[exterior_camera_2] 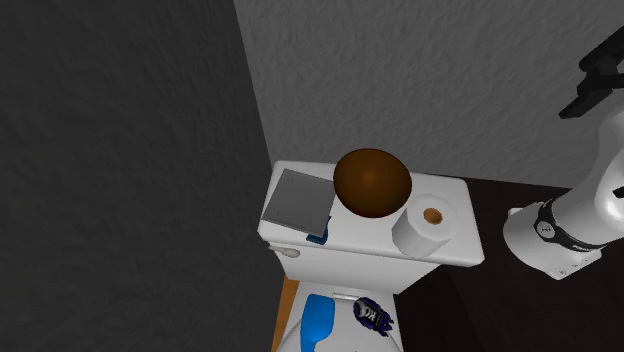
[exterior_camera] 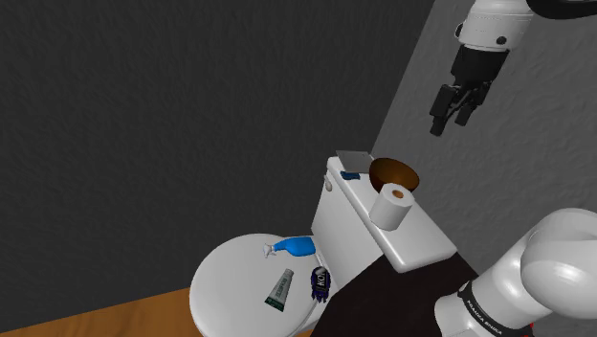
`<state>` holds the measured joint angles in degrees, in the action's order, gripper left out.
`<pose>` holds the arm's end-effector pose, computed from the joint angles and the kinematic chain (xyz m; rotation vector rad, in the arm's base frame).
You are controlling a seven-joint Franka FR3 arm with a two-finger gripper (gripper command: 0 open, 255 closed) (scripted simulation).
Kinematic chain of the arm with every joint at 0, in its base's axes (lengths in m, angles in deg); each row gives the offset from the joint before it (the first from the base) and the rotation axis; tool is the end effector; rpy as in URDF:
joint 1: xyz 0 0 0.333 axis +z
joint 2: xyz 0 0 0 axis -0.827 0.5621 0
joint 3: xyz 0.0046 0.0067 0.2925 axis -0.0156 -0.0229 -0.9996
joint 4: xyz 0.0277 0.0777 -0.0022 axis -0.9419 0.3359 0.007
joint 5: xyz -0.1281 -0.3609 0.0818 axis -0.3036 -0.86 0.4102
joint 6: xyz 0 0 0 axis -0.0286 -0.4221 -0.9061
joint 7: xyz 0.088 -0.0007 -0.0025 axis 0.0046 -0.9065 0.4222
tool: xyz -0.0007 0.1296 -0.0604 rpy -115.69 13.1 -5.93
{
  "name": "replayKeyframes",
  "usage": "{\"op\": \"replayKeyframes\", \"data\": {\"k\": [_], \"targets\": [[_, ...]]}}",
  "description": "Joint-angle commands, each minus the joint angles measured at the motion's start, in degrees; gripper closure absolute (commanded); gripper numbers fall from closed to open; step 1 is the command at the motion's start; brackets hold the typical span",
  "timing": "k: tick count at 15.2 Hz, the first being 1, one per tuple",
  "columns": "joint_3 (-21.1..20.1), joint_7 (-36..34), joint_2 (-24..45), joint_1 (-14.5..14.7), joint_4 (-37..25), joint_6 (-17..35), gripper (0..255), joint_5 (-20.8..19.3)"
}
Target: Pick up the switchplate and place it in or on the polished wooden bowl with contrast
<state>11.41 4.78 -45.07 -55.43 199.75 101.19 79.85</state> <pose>0.3130 0.0139 0.5408 3.0323 -0.1482 -0.1386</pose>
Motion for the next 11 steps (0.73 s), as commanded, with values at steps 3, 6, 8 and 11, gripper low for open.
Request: {"op": "replayKeyframes", "data": {"k": [3,6,8,11], "targets": [[-4.37,-6.10,0.66,-0.56,2.45,3.53,0,-0.50],[-10.96,-15.54,3.28,-1.75,4.98,8.56,0,-1.75],[-15.39,-22.12,6.08,-2.94,5.87,11.63,0,-3.08],[-22.03,-32.63,11.86,-5.43,5.94,15.52,0,-6.19]]}}
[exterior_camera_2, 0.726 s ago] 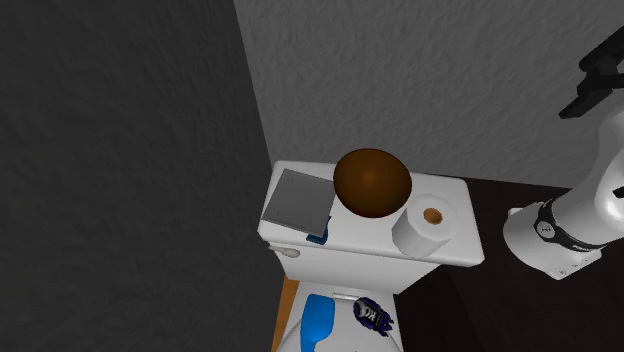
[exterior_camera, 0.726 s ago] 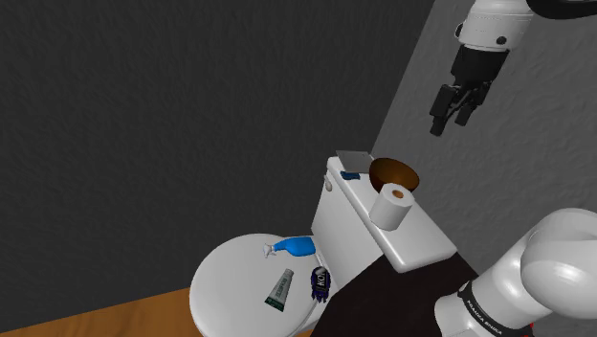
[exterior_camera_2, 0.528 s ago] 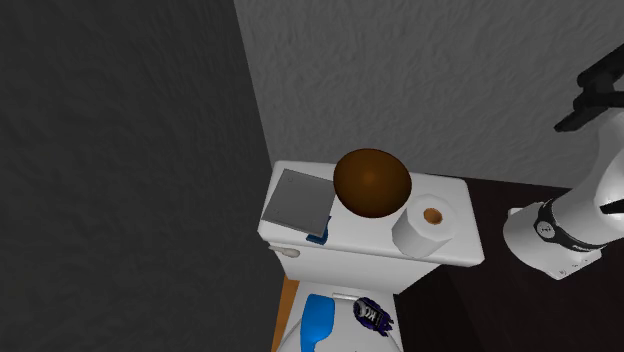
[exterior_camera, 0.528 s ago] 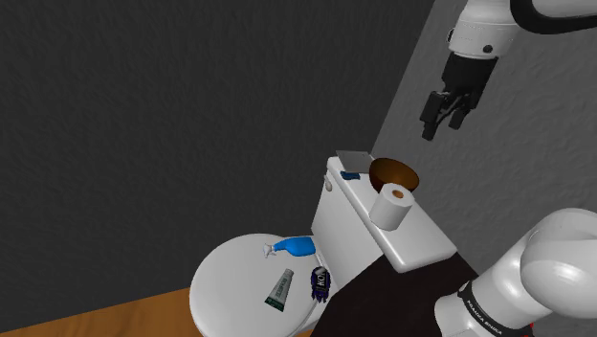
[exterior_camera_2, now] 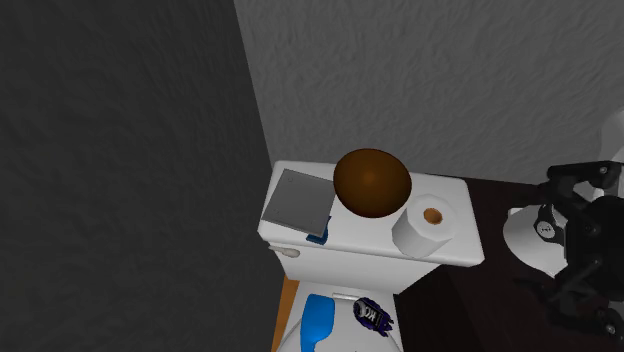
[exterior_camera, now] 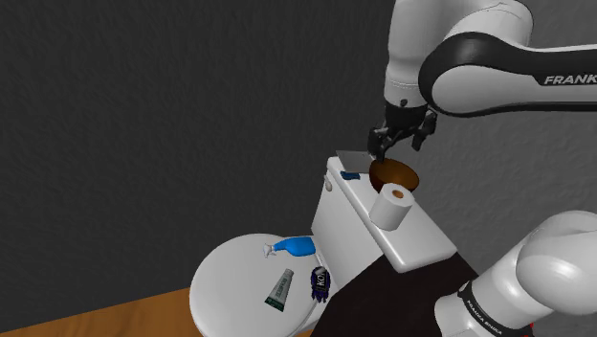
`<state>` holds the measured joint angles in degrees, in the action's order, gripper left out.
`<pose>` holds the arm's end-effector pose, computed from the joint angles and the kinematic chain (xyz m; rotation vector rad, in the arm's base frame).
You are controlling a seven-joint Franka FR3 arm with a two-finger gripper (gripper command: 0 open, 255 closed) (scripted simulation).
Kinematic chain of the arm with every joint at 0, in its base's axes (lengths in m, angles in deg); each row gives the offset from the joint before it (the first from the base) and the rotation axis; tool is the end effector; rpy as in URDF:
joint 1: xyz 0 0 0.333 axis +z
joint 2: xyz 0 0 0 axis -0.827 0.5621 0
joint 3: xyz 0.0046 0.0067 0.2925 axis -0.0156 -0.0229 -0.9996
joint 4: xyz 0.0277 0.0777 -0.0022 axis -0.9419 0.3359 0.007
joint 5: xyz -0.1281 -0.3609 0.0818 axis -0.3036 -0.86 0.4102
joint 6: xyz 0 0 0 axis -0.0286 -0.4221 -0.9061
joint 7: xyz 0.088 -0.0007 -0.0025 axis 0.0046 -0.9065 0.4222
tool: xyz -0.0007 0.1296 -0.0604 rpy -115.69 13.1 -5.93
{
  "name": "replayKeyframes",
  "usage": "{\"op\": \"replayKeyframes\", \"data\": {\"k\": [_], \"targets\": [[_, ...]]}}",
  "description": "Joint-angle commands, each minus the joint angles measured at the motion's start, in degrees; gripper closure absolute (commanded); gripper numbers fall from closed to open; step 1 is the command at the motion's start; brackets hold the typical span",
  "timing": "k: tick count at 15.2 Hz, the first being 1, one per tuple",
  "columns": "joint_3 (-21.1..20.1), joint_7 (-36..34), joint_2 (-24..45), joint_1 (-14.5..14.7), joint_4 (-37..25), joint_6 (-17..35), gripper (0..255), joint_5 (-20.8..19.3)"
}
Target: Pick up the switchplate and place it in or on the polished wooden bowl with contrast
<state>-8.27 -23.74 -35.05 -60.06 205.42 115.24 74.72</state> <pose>0.3583 0.1013 0.4419 2.7022 -0.4918 0.0060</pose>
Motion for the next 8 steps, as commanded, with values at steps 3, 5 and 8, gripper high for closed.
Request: {"op": "replayKeyframes", "data": {"k": [3,5,8], "targets": [[-8.93,-15.64,9.47,-4.20,-1.21,3.95,0,-5.96],[-13.12,-24.02,15.65,-6.80,-3.10,4.42,0,-10.45],[-18.27,-37.50,26.83,-10.08,-7.34,2.55,0,-19.08]]}}
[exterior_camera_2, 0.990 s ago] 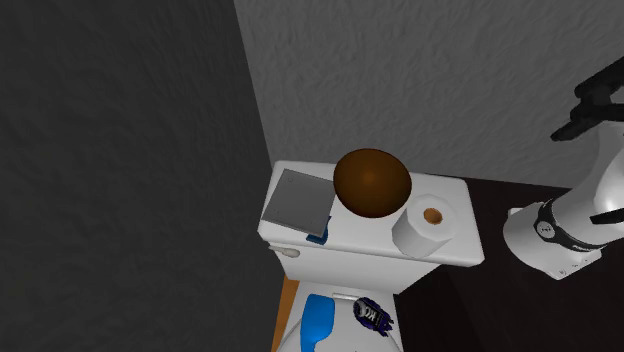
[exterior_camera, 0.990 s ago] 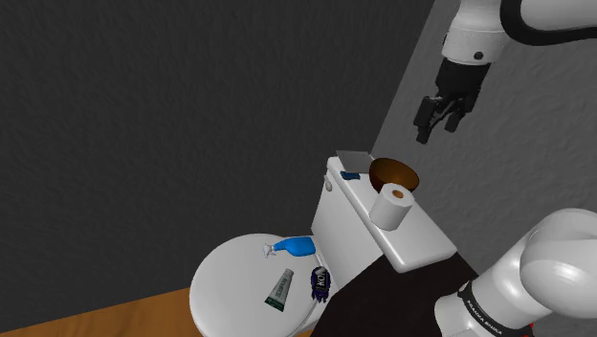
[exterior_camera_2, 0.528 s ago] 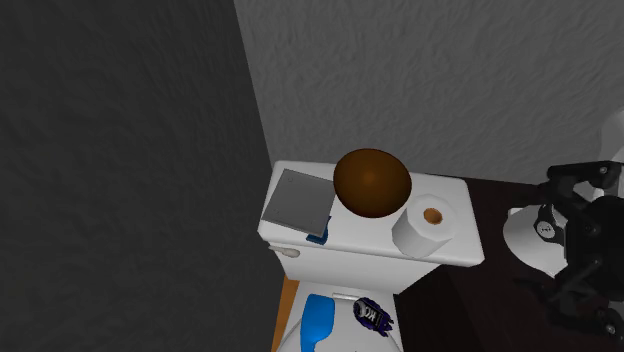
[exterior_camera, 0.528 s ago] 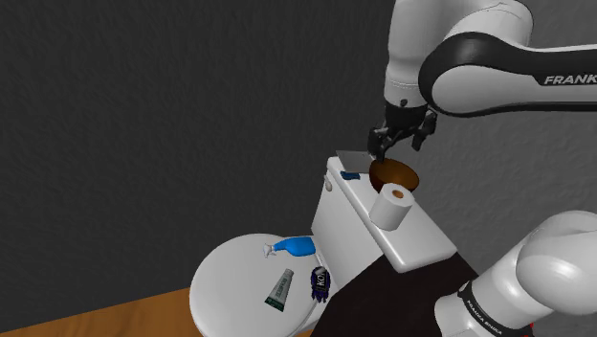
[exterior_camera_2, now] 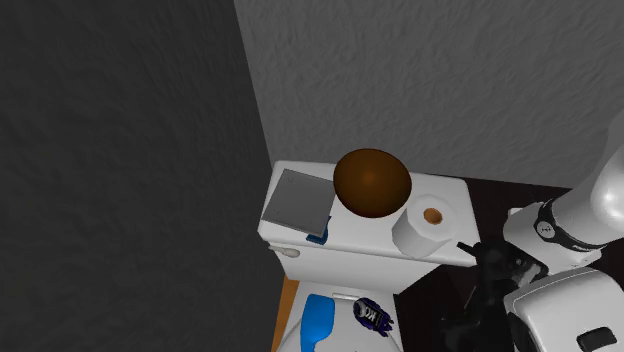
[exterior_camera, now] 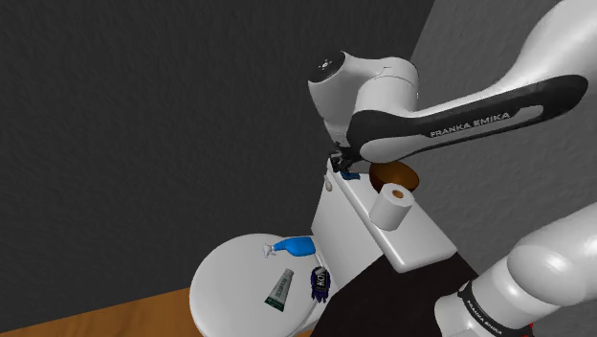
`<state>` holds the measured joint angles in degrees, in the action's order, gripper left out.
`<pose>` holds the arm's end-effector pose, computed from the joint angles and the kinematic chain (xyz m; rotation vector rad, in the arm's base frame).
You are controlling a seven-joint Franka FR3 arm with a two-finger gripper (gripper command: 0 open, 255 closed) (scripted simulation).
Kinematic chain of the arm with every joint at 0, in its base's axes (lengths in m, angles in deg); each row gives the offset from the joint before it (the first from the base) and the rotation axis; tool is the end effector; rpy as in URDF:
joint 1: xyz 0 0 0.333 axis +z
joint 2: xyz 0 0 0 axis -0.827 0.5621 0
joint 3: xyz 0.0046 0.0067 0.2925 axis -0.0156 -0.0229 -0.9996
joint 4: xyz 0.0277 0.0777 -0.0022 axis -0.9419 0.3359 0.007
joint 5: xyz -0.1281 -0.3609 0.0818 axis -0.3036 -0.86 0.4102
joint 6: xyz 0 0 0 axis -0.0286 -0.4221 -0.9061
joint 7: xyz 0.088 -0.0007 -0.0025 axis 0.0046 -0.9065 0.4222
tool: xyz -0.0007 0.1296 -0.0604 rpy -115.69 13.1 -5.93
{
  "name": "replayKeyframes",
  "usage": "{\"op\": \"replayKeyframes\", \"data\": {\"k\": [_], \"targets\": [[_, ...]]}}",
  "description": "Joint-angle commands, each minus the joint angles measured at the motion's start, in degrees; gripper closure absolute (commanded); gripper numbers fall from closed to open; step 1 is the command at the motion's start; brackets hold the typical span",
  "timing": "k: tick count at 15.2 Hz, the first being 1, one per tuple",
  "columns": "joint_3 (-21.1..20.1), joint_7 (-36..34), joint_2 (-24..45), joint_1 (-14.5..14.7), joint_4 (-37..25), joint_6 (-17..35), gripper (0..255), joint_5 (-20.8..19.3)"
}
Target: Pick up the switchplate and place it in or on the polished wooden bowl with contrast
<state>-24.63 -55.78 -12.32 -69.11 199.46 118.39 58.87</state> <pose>0.4132 0.1401 0.3391 2.3755 -0.7485 0.1178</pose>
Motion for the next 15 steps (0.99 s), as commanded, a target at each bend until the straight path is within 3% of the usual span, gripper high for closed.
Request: {"op": "replayKeyframes", "data": {"k": [1,3,7,15], "targets": [[-2.95,-10.01,8.28,-1.53,-3.15,-2.00,0,-6.45],[-3.53,-18.58,16.82,-1.26,-7.12,-5.71,0,-12.77],[0.37,-31.54,31.94,3.14,-16.16,-13.90,0,-22.51],[12.67,-44.50,54.75,12.05,-37.83,-26.95,0,-32.61]]}}
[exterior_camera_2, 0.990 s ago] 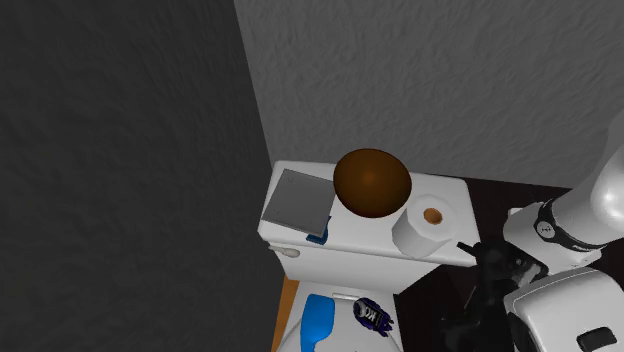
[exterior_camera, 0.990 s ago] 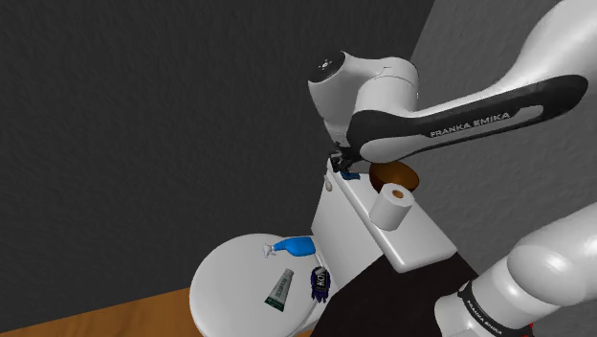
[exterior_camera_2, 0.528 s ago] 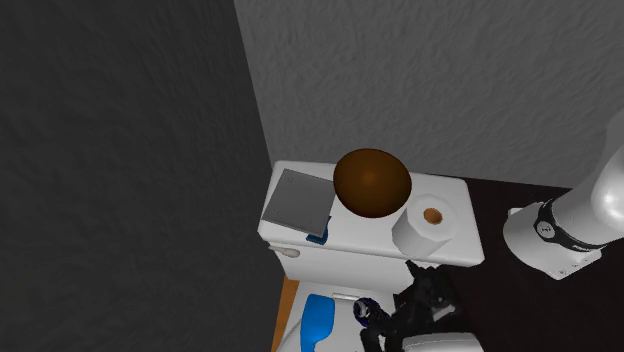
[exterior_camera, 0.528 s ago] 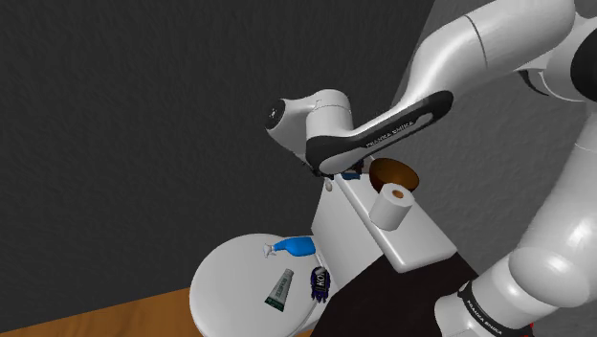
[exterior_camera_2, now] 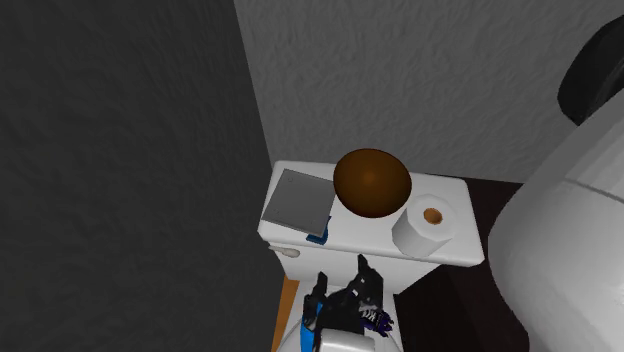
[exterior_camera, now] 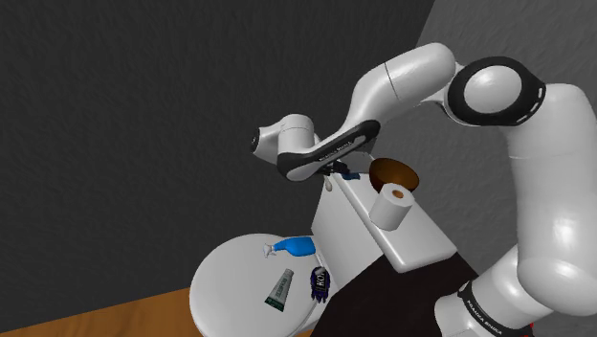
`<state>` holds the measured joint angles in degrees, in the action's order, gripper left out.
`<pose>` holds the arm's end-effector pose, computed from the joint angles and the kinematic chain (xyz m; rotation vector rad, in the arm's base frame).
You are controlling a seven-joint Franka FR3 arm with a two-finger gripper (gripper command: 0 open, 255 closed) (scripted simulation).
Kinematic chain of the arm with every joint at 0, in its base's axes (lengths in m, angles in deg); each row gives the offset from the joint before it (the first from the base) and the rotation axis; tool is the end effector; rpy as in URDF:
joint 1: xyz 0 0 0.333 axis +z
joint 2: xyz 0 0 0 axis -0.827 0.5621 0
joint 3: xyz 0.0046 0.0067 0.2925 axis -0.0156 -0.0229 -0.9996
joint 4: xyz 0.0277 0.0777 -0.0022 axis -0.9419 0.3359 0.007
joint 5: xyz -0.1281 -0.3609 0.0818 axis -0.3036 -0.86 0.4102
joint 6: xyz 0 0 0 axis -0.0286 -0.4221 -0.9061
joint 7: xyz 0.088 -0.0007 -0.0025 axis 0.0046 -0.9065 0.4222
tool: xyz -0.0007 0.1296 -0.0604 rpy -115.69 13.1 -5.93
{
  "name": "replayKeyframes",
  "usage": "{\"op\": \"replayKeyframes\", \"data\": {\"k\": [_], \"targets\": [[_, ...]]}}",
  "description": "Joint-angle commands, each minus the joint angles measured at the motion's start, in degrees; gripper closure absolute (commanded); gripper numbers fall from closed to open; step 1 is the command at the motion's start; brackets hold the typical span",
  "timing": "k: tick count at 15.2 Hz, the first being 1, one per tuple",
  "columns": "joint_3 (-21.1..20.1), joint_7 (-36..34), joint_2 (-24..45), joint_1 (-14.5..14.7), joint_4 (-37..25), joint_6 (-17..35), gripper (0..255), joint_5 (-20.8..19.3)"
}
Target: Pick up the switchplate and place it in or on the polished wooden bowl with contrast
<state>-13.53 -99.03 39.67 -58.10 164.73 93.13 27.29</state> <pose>0.5403 0.1011 0.1677 1.7085 -1.1152 0.2991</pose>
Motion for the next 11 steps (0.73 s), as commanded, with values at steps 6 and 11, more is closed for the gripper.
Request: {"op": "replayKeyframes", "data": {"k": [6,11], "targets": [[10.54,-4.05,18.56,5.15,-24.08,-9.83,0,-5.15],[12.99,-5.01,21.60,4.40,-27.32,-10.38,0,-6.19]]}}
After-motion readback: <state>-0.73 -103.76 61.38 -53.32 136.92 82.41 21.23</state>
